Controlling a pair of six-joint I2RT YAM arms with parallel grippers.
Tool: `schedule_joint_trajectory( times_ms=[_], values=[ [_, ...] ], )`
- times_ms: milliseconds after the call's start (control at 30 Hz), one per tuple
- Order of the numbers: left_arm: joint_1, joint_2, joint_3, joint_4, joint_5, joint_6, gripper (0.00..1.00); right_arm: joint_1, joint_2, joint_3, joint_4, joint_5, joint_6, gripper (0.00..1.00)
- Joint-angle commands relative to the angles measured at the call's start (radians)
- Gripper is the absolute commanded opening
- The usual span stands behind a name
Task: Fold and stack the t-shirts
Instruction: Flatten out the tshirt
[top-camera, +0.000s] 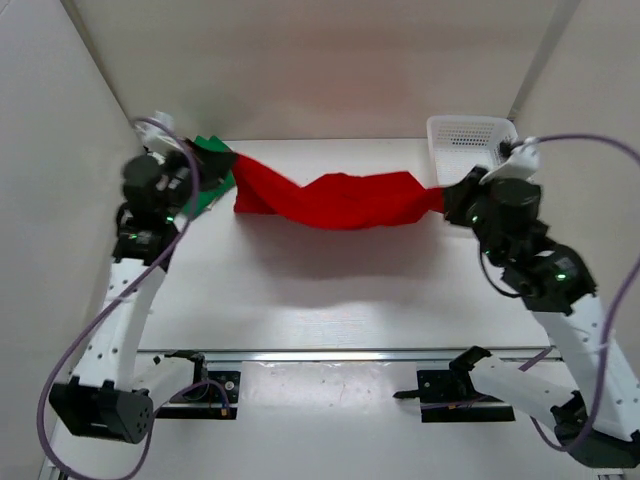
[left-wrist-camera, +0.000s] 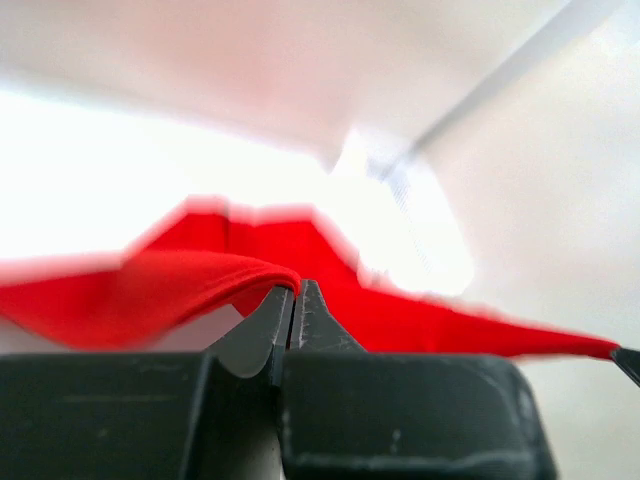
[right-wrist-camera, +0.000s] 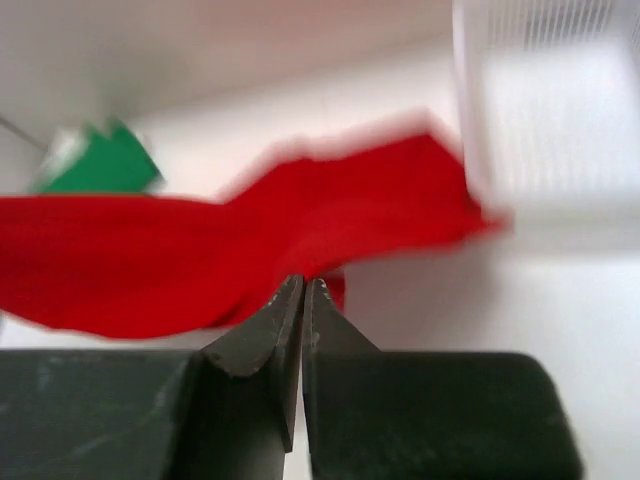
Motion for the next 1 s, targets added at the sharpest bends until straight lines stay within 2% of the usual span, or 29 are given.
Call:
schedule_joint_trajectory(
  times_ms=[0,33,67,100,167,233,267,333,367,400,500,533,567,600,667,733,767,800,867,900,933,967],
  values=[
    [0.129,-0.072,0.176,-0.104,0.131,-0.019,0.00,0.081,0.075,0.312,-0.073,0.215,-0.207,0.00],
    [0.202,-0.065,0.222,-0.099,0.191,-0.062,0.00,0.099,0.126,0.377,-0.100,0.253,-0.230,0.00],
    [0.262,-0.066,0.260,-0.087,0.228,-0.103,0.00,0.121,0.189,0.522,-0.134,0.272,-0.280,0.00],
    [0.289,-0.049,0.279,-0.090,0.262,-0.119,0.00,0.126,0.224,0.674,-0.153,0.266,-0.304,0.00],
    [0.373,-0.029,0.343,-0.075,0.325,-0.174,0.00,0.124,0.347,0.863,-0.208,0.214,-0.354,0.00],
    [0.402,-0.009,0.377,-0.084,0.340,-0.191,0.00,0.237,0.379,0.940,-0.159,0.235,-0.402,0.00],
    [0.395,-0.002,0.395,-0.090,0.352,-0.197,0.00,0.283,0.404,0.947,-0.129,0.278,-0.413,0.00],
    [0.389,0.021,0.405,-0.112,0.348,-0.182,0.00,0.467,0.448,0.979,-0.055,0.423,-0.549,0.00],
    [0.379,0.024,0.400,-0.113,0.340,-0.161,0.00,0.481,0.465,0.968,0.021,0.478,-0.592,0.00],
    [0.390,0.036,0.385,-0.127,0.334,-0.160,0.00,0.477,0.497,0.988,0.059,0.456,-0.630,0.00],
    [0.387,0.038,0.330,-0.121,0.291,-0.119,0.00,0.260,0.544,1.019,0.005,0.171,-0.553,0.00],
    [0.364,0.040,0.316,-0.130,0.232,-0.092,0.00,0.122,0.550,0.990,-0.022,-0.009,-0.477,0.00],
    [0.349,0.041,0.290,-0.136,0.193,-0.073,0.00,0.001,0.559,0.941,-0.025,-0.083,-0.432,0.00],
    [0.321,0.050,0.258,-0.144,0.175,-0.050,0.00,-0.024,0.576,0.910,-0.015,-0.192,-0.427,0.00],
    [0.278,0.090,0.202,-0.116,0.118,-0.033,0.00,-0.141,0.596,0.774,0.052,-0.274,-0.410,0.00],
    [0.260,0.139,0.159,-0.087,0.078,-0.024,0.00,-0.210,0.669,0.717,0.091,-0.424,-0.398,0.00],
    [0.255,0.188,0.161,-0.075,0.058,-0.025,0.00,-0.245,0.701,0.729,0.109,-0.444,-0.399,0.00],
    [0.247,0.211,0.185,-0.069,0.053,-0.024,0.00,-0.258,0.769,0.752,0.103,-0.481,-0.402,0.00],
    [0.214,0.346,0.245,-0.057,0.024,-0.022,0.00,-0.290,0.916,0.961,0.029,-0.492,-0.425,0.00],
    [0.202,0.421,0.318,-0.052,0.021,-0.018,0.00,-0.301,1.020,1.114,0.024,-0.494,-0.430,0.00],
    [0.194,0.460,0.416,-0.073,0.012,-0.028,0.00,-0.308,1.116,1.190,0.001,-0.521,-0.421,0.00],
    [0.183,0.544,0.470,-0.105,0.027,-0.035,0.00,-0.337,1.136,1.239,0.052,-0.561,-0.393,0.00]
  ],
)
